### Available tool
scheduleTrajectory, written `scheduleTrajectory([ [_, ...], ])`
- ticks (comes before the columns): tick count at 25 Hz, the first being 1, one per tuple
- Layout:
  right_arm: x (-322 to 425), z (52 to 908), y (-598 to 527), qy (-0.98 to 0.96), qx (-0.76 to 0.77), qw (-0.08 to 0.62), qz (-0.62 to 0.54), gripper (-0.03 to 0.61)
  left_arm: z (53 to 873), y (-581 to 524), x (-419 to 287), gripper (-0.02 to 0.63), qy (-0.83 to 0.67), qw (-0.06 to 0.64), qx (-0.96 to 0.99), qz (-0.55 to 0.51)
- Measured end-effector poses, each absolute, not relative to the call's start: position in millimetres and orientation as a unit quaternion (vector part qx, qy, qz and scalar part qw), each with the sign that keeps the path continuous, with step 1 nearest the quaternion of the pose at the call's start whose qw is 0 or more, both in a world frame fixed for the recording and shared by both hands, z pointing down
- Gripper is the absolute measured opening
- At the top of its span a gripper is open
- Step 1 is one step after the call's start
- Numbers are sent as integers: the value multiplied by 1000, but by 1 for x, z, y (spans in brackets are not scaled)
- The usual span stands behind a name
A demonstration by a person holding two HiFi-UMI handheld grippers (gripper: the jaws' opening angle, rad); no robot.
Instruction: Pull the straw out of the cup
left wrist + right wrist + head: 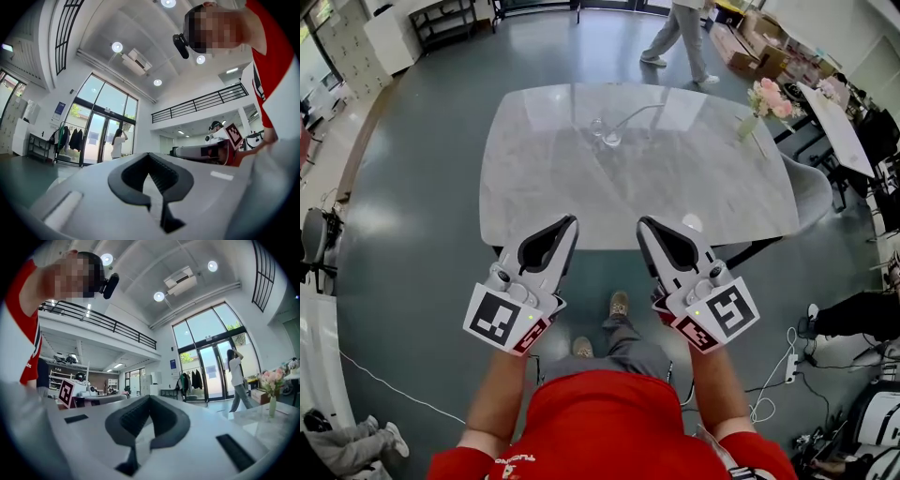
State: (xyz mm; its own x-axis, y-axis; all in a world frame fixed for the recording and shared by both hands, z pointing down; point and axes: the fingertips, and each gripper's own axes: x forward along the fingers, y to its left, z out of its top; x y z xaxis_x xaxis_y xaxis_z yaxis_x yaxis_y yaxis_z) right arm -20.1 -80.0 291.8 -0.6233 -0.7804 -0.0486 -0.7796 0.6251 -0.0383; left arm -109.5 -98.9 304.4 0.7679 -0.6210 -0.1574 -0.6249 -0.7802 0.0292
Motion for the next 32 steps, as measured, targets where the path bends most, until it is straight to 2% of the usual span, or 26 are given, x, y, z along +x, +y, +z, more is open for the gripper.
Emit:
scheduleTrajectory([
  [19, 38, 336, -265, 908, -418, -8, 5, 0, 337, -263, -58, 5, 397, 15, -916, 53],
  [32, 70, 386, -357, 891, -450, -11, -52, 0, 372, -344, -33, 5, 433, 8, -900, 35],
])
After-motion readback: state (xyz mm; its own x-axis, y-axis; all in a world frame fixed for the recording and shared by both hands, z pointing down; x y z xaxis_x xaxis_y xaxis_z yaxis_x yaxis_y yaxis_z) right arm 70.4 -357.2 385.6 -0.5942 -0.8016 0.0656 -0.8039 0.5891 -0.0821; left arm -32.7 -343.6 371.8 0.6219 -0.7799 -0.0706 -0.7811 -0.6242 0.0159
